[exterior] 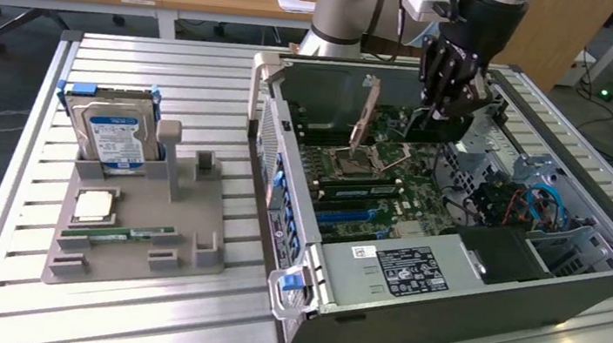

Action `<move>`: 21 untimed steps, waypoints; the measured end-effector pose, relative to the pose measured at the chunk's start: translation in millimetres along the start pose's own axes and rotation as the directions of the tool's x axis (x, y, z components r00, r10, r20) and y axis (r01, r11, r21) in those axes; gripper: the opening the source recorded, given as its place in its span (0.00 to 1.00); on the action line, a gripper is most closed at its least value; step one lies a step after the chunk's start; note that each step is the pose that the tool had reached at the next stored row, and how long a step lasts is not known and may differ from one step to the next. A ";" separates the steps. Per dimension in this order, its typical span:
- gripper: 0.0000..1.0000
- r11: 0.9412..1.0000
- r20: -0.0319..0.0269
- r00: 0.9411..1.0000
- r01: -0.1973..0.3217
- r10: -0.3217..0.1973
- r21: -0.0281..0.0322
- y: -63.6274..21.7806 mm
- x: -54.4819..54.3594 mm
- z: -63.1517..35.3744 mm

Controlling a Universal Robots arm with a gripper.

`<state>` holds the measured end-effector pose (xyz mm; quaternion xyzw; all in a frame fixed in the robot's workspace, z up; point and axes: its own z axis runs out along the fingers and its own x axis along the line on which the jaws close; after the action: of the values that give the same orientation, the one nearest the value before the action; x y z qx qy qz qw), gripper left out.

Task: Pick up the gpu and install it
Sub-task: 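Insert the gpu into the slot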

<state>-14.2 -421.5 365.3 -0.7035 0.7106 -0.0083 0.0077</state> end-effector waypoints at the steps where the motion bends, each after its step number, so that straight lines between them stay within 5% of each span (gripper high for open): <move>1: 0.26 1.000 0.000 1.000 0.000 0.000 0.000 0.1 0.2 0.3; 21: 0.26 1.000 0.000 1.000 0.002 -0.002 0.001 2.0 4.7 10.9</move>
<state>-16.0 -426.2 354.4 -0.7040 0.7101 -0.0084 0.0079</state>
